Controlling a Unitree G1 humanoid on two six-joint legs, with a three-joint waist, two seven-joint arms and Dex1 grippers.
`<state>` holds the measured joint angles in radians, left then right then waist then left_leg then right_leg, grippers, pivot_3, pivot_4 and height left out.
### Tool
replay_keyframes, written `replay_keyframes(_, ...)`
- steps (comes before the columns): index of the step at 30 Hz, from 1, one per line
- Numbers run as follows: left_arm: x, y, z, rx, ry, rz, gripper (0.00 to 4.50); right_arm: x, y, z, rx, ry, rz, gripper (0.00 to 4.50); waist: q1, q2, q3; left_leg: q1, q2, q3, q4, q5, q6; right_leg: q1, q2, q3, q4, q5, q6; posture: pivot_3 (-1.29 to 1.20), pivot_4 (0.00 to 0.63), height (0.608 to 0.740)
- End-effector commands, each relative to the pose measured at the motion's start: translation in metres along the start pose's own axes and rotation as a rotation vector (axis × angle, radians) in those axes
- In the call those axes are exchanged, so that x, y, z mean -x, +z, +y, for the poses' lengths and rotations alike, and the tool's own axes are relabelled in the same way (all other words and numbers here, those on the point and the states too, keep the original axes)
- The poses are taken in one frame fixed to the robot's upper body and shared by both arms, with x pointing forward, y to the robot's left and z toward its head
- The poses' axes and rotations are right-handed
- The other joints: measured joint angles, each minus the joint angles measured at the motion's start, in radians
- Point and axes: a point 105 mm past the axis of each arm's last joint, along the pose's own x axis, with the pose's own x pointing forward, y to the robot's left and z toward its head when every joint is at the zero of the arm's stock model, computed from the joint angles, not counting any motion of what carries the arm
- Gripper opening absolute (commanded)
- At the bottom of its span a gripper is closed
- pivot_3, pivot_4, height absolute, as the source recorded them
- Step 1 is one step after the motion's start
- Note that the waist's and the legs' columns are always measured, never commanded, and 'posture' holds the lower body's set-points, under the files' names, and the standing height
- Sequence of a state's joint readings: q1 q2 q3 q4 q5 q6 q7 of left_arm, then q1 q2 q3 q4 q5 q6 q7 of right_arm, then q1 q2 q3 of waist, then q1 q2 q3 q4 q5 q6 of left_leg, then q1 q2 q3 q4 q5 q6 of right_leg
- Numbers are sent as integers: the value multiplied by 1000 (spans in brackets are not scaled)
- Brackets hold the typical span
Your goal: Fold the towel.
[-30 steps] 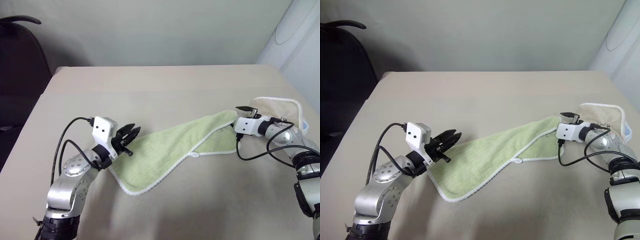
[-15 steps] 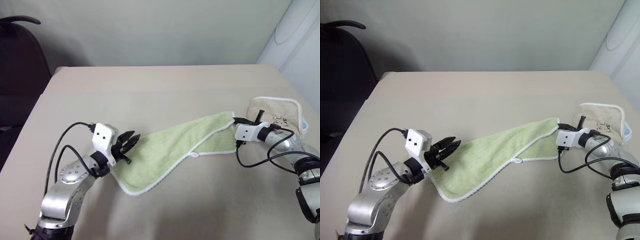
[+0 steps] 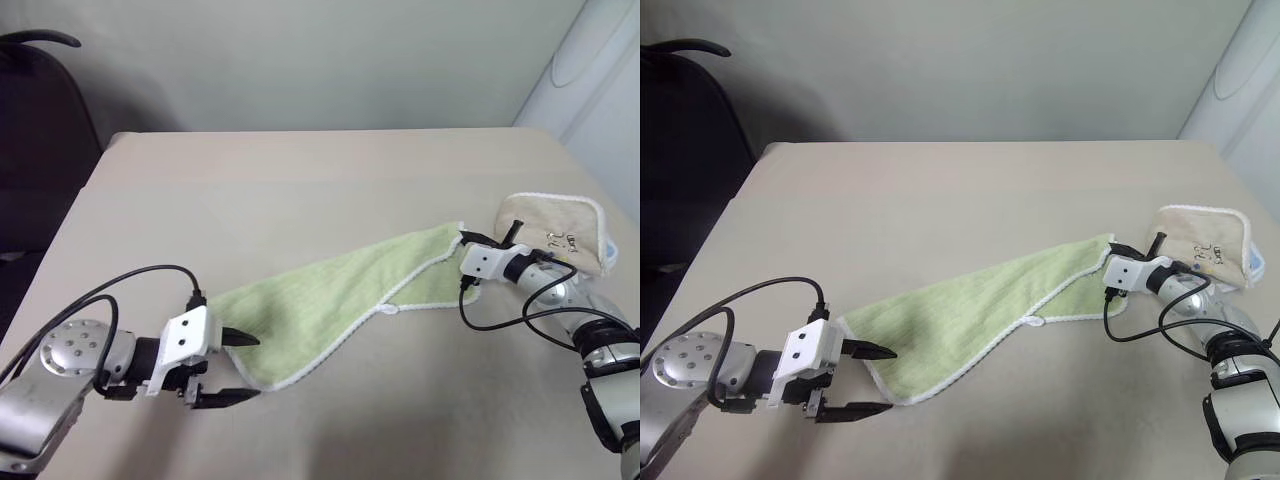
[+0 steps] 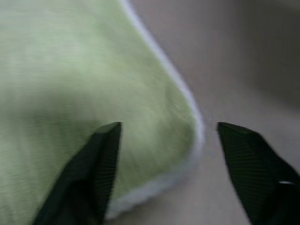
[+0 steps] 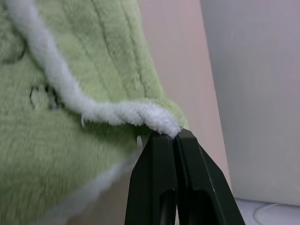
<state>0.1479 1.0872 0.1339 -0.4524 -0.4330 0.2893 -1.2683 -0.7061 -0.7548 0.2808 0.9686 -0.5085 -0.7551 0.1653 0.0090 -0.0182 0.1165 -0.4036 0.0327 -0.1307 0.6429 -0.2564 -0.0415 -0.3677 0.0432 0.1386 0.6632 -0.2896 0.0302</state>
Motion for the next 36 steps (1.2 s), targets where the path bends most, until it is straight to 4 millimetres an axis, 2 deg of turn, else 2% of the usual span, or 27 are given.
replay_keyframes(1,-7,-4,-4,-73,-73,45,4486,4,2,-13,-15,-68,-14,0,-1,0,0,0,0,0,0,0,0,0,0,0,0,0,0,0,150,740)
replay_keyframes(7,-27,-16,7,-136,-79,99,4486,10,6,-15,-25,-73,-31,0,-2,1,0,-2,0,0,0,0,0,-1,-1,0,0,0,0,0,150,740)
replay_keyframes(12,-38,-17,8,-169,-100,96,4486,18,5,-13,-48,-78,-23,0,-1,2,-1,-2,0,-1,0,0,0,-1,-1,0,0,0,0,0,150,740)
replay_keyframes(15,-42,-17,12,-207,-84,91,3904,20,5,-12,-53,-77,-18,0,-1,2,-1,-2,0,-2,0,0,0,-1,-2,0,0,0,0,0,150,740)
replay_keyframes(26,-43,-6,10,-205,-47,18,146,19,2,-19,-41,-69,0,0,-4,3,-1,-2,0,-2,0,0,0,-1,-3,-1,0,0,0,0,150,740)
replay_keyframes(27,-43,-6,10,-205,-42,16,27,19,2,-20,-41,-67,-2,0,-5,3,-1,-2,0,-2,0,0,0,-1,-3,-1,0,0,0,0,150,740)
replay_keyframes(31,-39,-2,13,-164,18,-31,27,19,2,-24,-41,-61,-5,0,-4,3,-1,-2,0,-2,0,0,0,-1,-3,-1,0,0,0,0,150,740)
replay_keyframes(36,-23,25,30,-46,162,-220,27,22,-5,-37,-70,-92,17,0,-4,3,-1,-2,0,-2,0,0,0,-1,-3,-1,0,0,0,0,150,740)
